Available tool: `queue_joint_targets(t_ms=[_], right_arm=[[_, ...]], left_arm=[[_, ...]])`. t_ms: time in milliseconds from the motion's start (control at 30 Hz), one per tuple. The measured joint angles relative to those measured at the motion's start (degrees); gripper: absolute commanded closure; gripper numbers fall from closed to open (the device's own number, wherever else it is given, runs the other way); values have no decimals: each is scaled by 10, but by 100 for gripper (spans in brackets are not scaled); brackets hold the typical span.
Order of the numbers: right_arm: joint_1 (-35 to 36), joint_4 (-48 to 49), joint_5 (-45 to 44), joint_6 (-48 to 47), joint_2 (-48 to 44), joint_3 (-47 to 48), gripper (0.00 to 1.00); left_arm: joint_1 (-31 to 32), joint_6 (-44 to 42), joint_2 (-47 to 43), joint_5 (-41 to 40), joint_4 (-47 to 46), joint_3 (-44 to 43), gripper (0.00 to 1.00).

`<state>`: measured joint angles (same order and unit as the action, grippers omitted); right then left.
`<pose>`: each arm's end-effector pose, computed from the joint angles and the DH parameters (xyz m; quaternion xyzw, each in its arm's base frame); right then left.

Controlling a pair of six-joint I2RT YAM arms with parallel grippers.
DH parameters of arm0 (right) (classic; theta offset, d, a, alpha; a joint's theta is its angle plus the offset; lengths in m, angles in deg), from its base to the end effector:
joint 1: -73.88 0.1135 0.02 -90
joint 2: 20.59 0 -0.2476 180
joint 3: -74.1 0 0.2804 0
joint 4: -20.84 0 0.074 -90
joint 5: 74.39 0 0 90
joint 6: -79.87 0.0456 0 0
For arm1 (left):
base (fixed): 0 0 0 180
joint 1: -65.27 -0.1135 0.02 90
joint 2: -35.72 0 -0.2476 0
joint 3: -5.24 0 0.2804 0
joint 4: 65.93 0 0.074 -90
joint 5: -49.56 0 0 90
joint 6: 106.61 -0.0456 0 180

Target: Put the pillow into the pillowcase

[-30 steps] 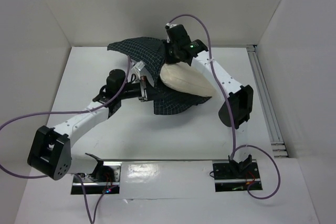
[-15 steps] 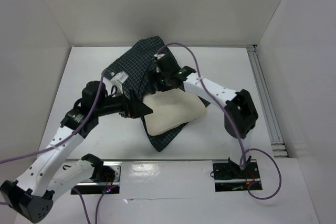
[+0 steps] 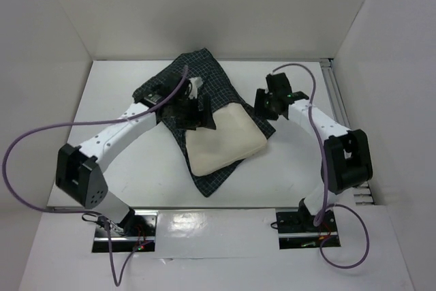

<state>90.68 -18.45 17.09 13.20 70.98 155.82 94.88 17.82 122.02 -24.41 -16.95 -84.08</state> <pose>0.3647 0.1113 0.2226 0.0489 0.9358 0.1311 0.3237 0.3119 -0.1918 0.2907 0.0136 0.9194 -0.3064 0.2462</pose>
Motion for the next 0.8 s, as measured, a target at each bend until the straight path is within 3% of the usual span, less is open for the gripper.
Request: queue_joint_targets(t_ms=[100, 267, 333, 367, 433, 500, 633, 800], right_arm=[[13, 5, 57, 11, 31, -50, 52], [75, 36, 129, 11, 74, -45, 50], [116, 46, 160, 10, 71, -44, 43], [131, 49, 169, 9, 69, -43, 29], [149, 51, 177, 8, 54, -48, 17], [129, 52, 179, 3, 23, -63, 11], [61, 54, 167, -2, -19, -82, 9], [57, 67, 163, -3, -20, -111, 8]], left_arm=[[30, 0, 49, -47, 39, -43, 4], [52, -2, 64, -75, 71, -62, 5], [52, -2, 65, -89, 78, -64, 4], [52, -2, 67, -100, 83, -65, 3], [56, -2, 75, -124, 98, -69, 1], [61, 0, 91, -157, 113, -74, 0], [84, 2, 125, -231, 139, -79, 0], [99, 2, 134, -277, 147, -76, 0]])
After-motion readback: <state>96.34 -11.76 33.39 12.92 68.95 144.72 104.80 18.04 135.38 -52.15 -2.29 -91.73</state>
